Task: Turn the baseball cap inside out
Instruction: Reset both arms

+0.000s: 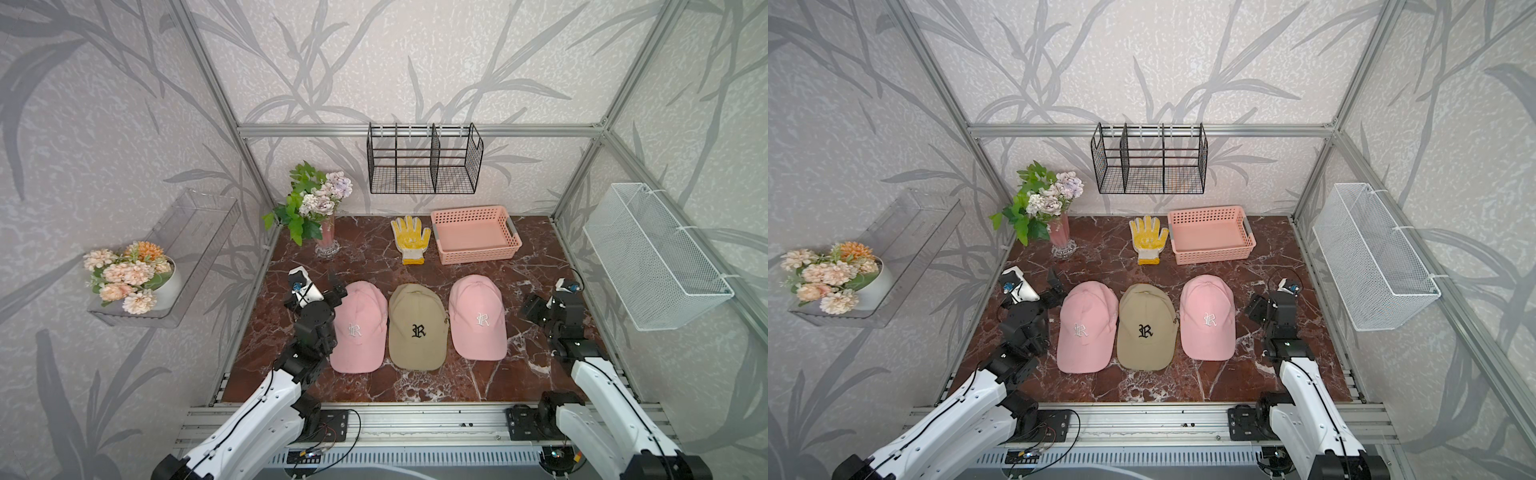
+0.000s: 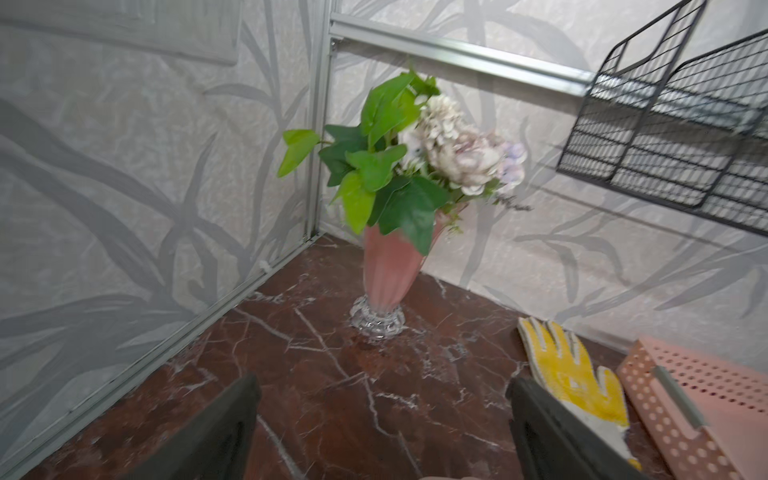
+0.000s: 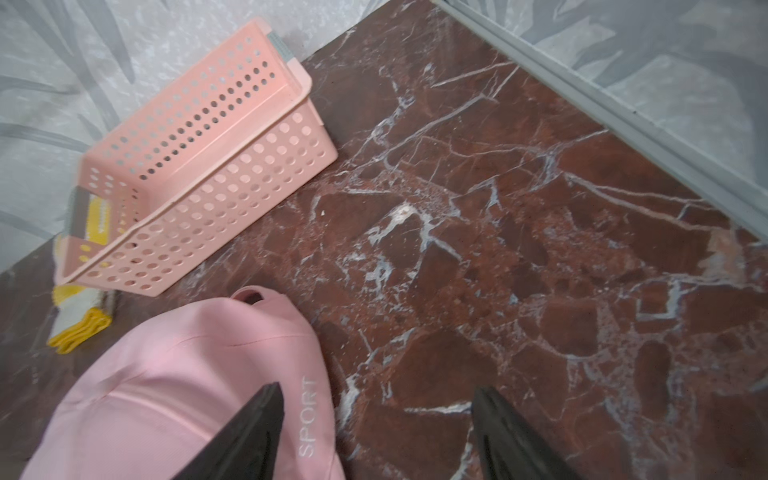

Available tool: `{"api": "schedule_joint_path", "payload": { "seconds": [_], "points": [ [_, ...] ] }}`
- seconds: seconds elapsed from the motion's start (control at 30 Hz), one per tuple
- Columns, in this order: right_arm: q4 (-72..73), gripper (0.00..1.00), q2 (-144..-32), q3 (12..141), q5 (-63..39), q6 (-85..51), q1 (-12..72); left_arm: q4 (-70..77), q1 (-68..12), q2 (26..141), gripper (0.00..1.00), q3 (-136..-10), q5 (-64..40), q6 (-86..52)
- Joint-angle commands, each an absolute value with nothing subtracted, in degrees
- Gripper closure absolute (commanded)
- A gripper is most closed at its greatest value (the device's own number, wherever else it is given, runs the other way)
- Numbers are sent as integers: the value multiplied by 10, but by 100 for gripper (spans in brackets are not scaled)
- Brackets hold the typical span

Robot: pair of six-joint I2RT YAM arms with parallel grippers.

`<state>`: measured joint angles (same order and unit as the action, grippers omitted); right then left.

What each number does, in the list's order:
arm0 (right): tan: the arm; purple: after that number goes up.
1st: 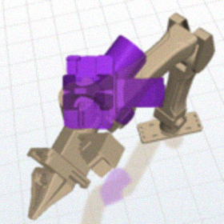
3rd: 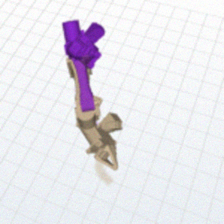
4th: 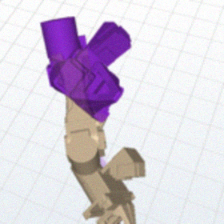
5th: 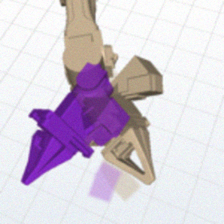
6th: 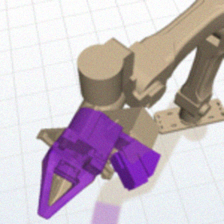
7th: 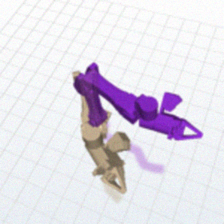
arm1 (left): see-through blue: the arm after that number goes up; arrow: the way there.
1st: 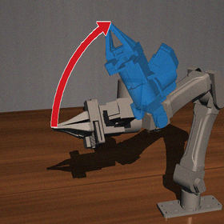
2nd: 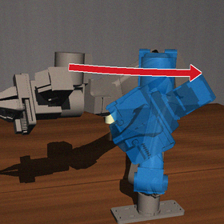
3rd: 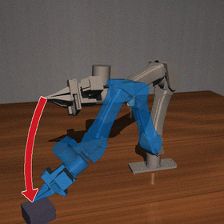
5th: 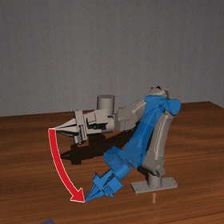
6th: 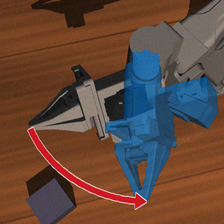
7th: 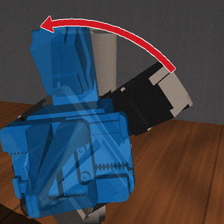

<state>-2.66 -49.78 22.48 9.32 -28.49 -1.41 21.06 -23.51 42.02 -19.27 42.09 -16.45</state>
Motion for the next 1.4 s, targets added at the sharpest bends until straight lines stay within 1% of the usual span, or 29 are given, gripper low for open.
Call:
{"api": "schedule_joint_path", "payload": {
  "seconds": [0.0, 0.07, 0.17, 0.33, 0.4, 0.5, 0.6, 0.73, 0.83, 1.0, 1.07, 1.13, 1.2, 1.3, 1.37],
  "points": [
    [56, 22, -518, 228, 173, -253, -19, 255, -195, 423, 3, -159, 437, -149],
    [110, 21, -531, 211, 190, -232, -21, 264, -162, 431, 0, -146, 429, -146],
    [173, 17, -548, 190, 214, -208, -25, 283, -108, 450, 0, -132, 388, -136],
    [226, 14, -604, 186, 217, -196, -45, 345, -39, 491, 0, -111, 321, -104],
    [250, 13, -637, 190, 213, -182, -48, 367, -19, 509, 0, -102, 277, -78],
    [279, 11, -678, 196, 193, -158, -48, 402, -11, 543, 0, -95, 233, -26],
    [321, 9, -709, 193, 162, -137, -47, 443, -7, 572, 0, -87, 206, -16],
    [332, 5, -723, 198, 135, -124, -47, 505, -2, 602, 0, -71, 169, -9],
    [354, 0, -733, 197, 126, -115, -48, 542, 4, 626, 0, -72, 126, -9],
    [478, 1, -761, 168, 113, -96, -47, 615, 8, 690, 0, -75, 68, -3],
    [496, 1, -772, 170, 108, -95, -48, 648, 9, 706, 0, -74, 54, -10],
    [476, 1, -780, 185, 95, -92, -47, 705, 12, 732, 0, -66, 45, -11],
    [477, 1, -794, 193, 78, -95, -47, 721, 20, 762, 0, -74, 24, -21],
    [558, 1, -838, 178, 16, -73, -46, 753, 21, 793, 0, -78, 5, -19],
    [596, 1, -861, 170, 21, -62, -36, 788, 20, 813, 0, -68, 4, -18]
  ]
}}
